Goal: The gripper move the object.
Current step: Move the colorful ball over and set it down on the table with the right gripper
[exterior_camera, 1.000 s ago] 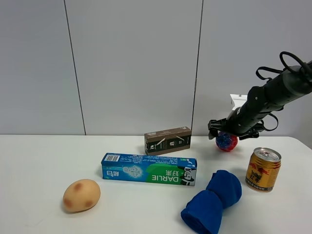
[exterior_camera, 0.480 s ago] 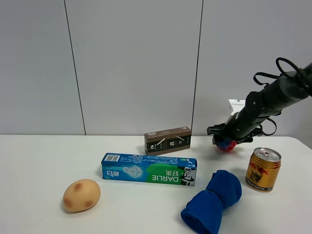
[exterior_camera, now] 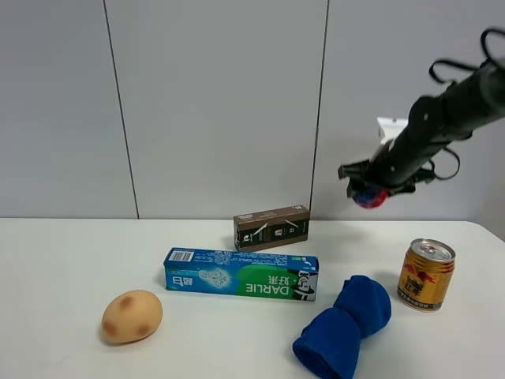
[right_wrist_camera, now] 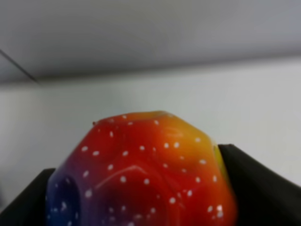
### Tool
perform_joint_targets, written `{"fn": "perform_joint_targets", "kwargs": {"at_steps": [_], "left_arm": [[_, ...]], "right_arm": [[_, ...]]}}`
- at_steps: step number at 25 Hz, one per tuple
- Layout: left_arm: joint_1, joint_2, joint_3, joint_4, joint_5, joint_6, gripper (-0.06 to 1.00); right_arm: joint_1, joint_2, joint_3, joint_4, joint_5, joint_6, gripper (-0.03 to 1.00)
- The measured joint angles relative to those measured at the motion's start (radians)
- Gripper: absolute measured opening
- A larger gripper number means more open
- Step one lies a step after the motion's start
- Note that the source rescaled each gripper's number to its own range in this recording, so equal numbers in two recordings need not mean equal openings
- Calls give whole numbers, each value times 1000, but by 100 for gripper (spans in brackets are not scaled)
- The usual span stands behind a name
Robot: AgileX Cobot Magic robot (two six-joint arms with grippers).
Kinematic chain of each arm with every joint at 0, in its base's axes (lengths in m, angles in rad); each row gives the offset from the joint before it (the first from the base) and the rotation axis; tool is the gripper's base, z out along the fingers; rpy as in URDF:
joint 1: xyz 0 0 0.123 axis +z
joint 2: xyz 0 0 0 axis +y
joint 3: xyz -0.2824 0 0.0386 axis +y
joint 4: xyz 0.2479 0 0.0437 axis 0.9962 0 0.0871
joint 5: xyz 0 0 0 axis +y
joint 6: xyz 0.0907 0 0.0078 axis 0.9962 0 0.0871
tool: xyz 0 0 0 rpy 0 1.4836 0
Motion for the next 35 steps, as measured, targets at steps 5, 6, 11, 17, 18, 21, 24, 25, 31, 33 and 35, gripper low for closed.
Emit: {"fn": "perform_joint_targets", "kwargs": {"at_steps": [5, 6, 11, 17, 18, 21, 24, 25, 31, 33, 35], "left_arm": [[0, 0, 0, 0, 0, 0, 100], [0, 0, 0, 0, 0, 0, 100], [0, 0, 0, 0, 0, 0, 100], [0, 0, 0, 0, 0, 0, 100], [0, 0, 0, 0, 0, 0, 100], [0, 0, 0, 0, 0, 0, 100], [0, 0, 0, 0, 0, 0, 100], [0, 0, 0, 0, 0, 0, 100], [0, 0, 0, 0, 0, 0, 100], [0, 0, 0, 0, 0, 0, 100], [0, 0, 0, 0, 0, 0, 100]], "right_arm": [[101, -227, -2, 21, 82, -233, 2], [136, -273, -2, 42, 98, -307, 2], [375, -364, -67, 230, 169, -625, 2], [569, -165, -375, 292, 301, -663, 2], [591, -114, -444, 294, 326, -663, 2], [628, 33, -625, 297, 374, -650, 2], [643, 178, -773, 297, 378, -610, 2], [643, 218, -804, 293, 378, -594, 2], [643, 403, -857, 228, 375, -513, 2], [643, 437, -857, 227, 368, -509, 2], [643, 461, -857, 245, 348, -505, 2]]}}
